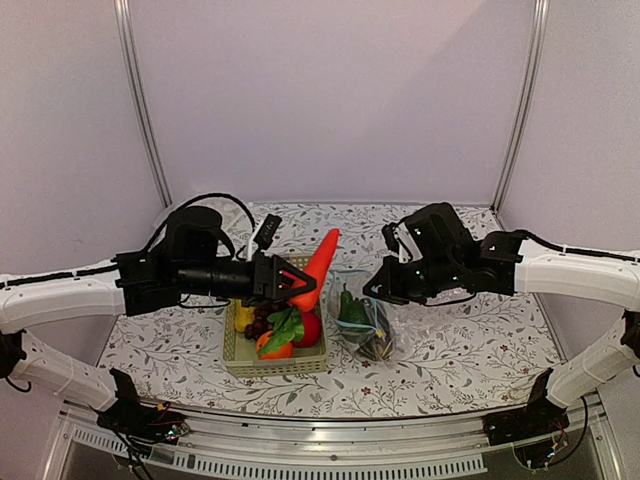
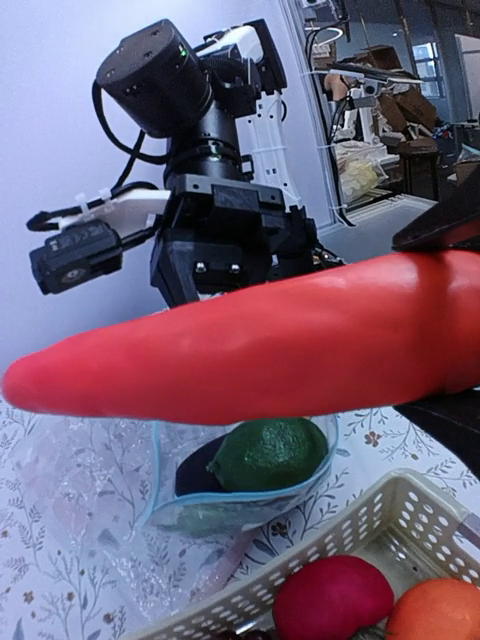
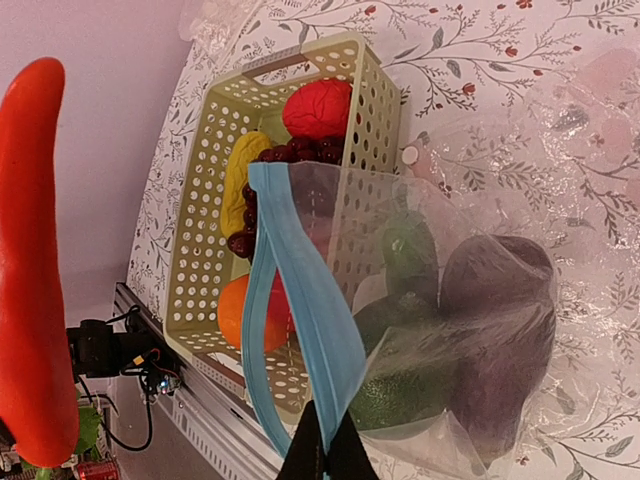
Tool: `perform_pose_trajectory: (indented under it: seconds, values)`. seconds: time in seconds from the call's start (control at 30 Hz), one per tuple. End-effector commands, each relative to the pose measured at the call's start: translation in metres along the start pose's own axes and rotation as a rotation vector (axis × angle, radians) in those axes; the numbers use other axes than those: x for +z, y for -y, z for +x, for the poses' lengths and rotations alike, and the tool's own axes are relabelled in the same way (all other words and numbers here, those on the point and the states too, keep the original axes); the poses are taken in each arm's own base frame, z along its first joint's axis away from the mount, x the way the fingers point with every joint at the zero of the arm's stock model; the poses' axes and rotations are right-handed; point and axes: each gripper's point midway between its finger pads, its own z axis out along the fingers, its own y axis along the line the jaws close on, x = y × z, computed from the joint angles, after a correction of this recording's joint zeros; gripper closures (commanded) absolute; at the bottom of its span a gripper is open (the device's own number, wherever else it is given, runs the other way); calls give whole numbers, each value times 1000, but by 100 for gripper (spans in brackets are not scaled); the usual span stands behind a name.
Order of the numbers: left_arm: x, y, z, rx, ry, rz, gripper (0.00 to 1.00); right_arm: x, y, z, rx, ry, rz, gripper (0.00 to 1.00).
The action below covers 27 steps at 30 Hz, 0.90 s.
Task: Place the food in the zip-top bag and seal the zipper
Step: Place the fake vegetable in the bin.
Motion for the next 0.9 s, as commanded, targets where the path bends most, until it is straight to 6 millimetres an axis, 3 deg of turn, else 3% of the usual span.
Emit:
perform_pose_trajectory:
  seconds: [0.0,0.17,0.27,0.37,0.5,0.73,0.8,0.87]
  values:
    - [4,18,-11,66,51,46,71,2,-16,-12,-24,40,-32,100]
    - [-13,-55,-25,49,179,-276,70,3,-14,-10,-25,36,-27,100]
    - [-20,-100,-19,25,176,-478,70,6,-11,-6,-25,22,-22,100]
    - [-14,-124,-4,-15,130,-541,70,9,-8,-3,-19,8,-14,100]
    - [-7,-145,10,-49,92,-589,70,13,-6,-3,-12,5,-6,100]
    - [8,-163,23,-62,20,-625,62,16,-7,-3,-14,0,-2,100]
    - [12,-161,23,-56,8,-614,56,16,-7,-3,-17,-2,0,100]
    - [14,-159,21,-51,3,-609,44,15,-7,-3,-18,-2,3,100]
